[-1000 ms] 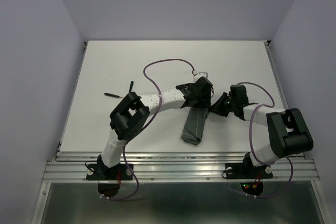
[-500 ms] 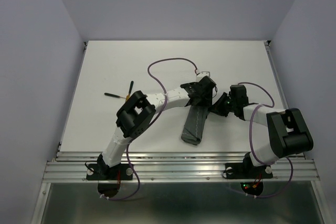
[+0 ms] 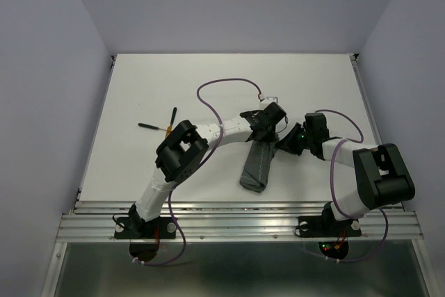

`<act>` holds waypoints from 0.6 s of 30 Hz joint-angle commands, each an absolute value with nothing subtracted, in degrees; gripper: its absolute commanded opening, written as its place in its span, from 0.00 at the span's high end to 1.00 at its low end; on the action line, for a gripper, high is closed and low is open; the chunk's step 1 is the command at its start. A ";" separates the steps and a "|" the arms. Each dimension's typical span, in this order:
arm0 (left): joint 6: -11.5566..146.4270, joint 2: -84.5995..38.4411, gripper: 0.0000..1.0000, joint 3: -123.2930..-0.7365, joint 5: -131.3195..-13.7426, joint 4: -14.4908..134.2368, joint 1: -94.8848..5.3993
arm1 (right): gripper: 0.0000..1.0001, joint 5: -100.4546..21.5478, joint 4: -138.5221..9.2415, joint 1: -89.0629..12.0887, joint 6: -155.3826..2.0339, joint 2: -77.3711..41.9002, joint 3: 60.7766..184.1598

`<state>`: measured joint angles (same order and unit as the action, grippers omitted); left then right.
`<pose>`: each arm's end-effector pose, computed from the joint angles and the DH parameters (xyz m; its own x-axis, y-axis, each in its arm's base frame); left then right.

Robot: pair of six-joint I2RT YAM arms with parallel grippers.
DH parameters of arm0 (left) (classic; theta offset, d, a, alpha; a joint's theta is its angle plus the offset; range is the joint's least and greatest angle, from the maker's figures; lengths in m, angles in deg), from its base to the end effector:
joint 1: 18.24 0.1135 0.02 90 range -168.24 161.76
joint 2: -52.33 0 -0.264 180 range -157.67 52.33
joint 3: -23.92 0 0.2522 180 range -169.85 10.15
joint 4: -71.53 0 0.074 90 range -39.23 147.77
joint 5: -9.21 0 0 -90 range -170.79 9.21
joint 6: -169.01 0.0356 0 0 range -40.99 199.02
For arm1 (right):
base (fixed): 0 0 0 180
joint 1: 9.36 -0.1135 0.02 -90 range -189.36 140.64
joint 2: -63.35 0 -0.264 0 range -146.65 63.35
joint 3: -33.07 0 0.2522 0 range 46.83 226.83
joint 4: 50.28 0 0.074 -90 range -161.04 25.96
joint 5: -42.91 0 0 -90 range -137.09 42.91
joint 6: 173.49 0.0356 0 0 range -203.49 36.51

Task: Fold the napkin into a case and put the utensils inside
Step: Stuff the top corner of the smaller-rectangle-folded napkin into the folded napkin.

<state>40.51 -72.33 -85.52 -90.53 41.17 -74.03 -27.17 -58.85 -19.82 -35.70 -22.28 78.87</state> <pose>0.2804 -0.4017 0.1865 -0.7802 0.0563 -0.6230 0.3358 0.8780 -0.3411 0.2583 0.0600 0.1348 -0.7852 0.5632 -0.2573 0.2806 0.6941 0.6629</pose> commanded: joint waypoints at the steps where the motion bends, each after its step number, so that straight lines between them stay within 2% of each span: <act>1: 41.31 -72.04 0.83 -88.81 -91.51 39.93 -74.23 | 0.87 -26.88 -57.54 -19.64 -35.94 -22.79 79.00; 6: 42.01 -72.21 1.00 -89.16 -91.34 39.58 -74.23 | 0.87 -26.97 -57.63 -19.64 -35.94 -22.61 79.09; 11: 43.68 -71.34 1.00 -88.81 -90.20 39.49 -74.14 | 0.87 -27.06 -57.72 -19.64 -35.68 -22.44 79.18; 18: 49.39 -67.82 1.00 -85.21 -77.66 42.83 -73.09 | 0.88 -27.06 -57.72 -19.64 -35.41 -22.52 79.70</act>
<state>45.13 -72.42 -86.07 -86.20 41.08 -73.71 -27.17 -58.85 -19.82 -35.63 -22.28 78.87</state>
